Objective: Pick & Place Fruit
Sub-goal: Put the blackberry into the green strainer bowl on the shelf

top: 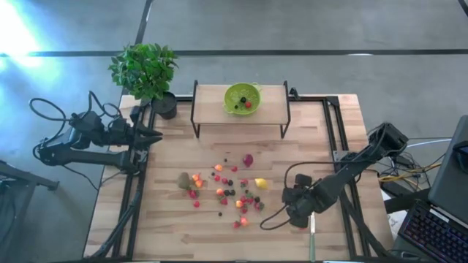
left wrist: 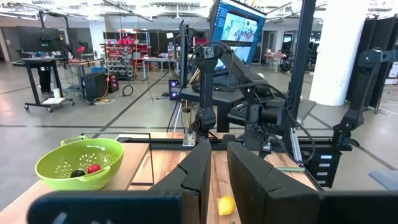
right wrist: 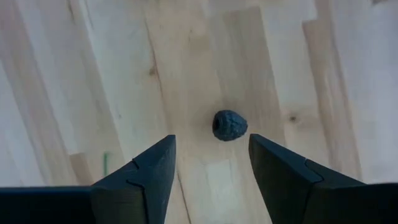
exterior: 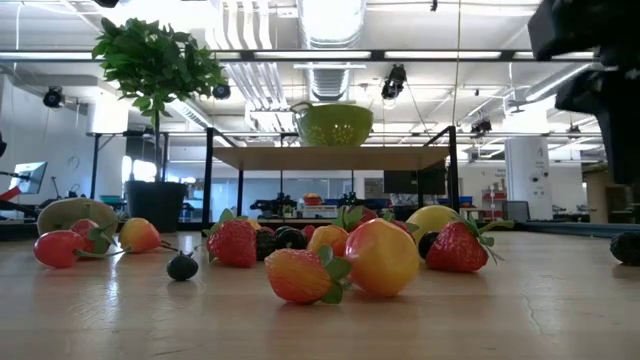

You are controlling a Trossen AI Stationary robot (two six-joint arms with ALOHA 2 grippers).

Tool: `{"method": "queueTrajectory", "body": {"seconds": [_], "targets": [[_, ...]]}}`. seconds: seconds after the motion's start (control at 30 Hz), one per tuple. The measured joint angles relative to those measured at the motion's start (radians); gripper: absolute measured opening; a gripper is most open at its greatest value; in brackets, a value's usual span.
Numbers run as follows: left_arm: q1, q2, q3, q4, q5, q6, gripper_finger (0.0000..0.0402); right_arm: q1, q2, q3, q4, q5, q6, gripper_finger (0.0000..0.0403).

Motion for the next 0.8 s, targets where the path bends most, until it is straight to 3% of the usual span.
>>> {"method": "queueTrajectory", "body": {"seconds": [0.33, 0.8], "targets": [[0.000, 0.000, 0.000, 0.000, 0.000, 0.000, 0.0062, -0.001, 0.000, -0.107, 0.162, 0.000, 0.025, 0.0217], [0.001, 0.000, 0.000, 0.000, 0.000, 0.000, 0.0062, -0.035, 0.000, -0.215, 0.265, 0.015, 0.047, 0.0207]]}}
